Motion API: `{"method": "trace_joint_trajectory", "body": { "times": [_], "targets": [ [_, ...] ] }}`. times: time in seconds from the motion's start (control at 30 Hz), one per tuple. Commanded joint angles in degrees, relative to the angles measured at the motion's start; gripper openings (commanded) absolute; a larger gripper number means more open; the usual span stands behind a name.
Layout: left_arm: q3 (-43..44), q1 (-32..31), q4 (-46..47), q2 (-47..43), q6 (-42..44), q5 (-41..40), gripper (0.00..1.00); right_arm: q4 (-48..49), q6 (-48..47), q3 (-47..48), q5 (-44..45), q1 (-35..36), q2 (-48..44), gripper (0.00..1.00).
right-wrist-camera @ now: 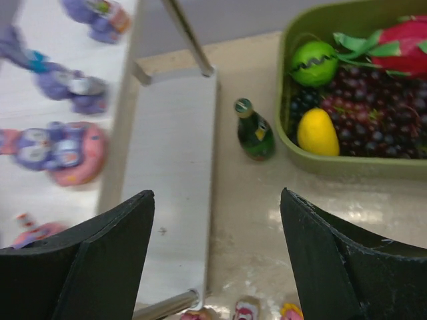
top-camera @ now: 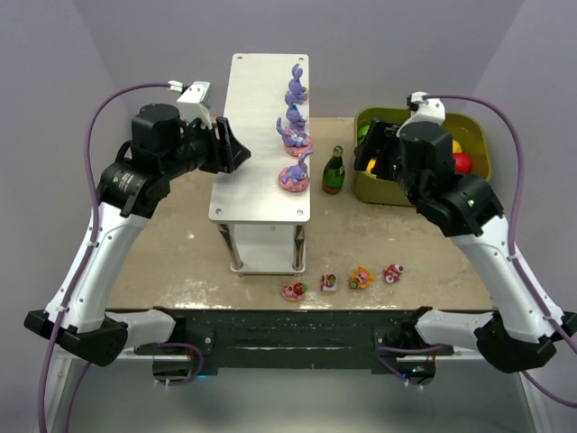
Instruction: Place and organize the plastic toys onto the shelf
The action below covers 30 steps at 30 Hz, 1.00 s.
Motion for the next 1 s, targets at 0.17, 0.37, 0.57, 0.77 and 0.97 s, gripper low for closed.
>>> {"method": "trace_joint_trajectory", "body": {
  "times": [0.17,0.37,0.57,0.77,0.97],
  "targets": [
    [-4.21,0.24,11.38,-7.47,0.89,-11.29,0.66,3.20,4.06,-19.33,-8.70,-7.24,-4.45,0.80],
    [-5.79,0.24,13.14,-7.91,1.07,-14.81,0.88,9.00,0.20,-31.11,-13.88,-7.24,-9.11,0.82],
    [-6.67,0.24,14.28,-7.30,0.98,-16.49,1.00,14.71,-2.01,-38.68,-23.10,-7.24,-11.23,0.96],
    [-6.94,0.24,14.98,-6.60,0.89,-16.84,1.00,15.51,-3.77,-41.94,-23.99,-7.24,-11.58,0.99],
    [-6.58,0.24,15.16,-5.46,0.80,-15.79,0.99,15.95,-6.67,-44.84,-30.31,-7.24,-12.20,0.96]
  ]
}}
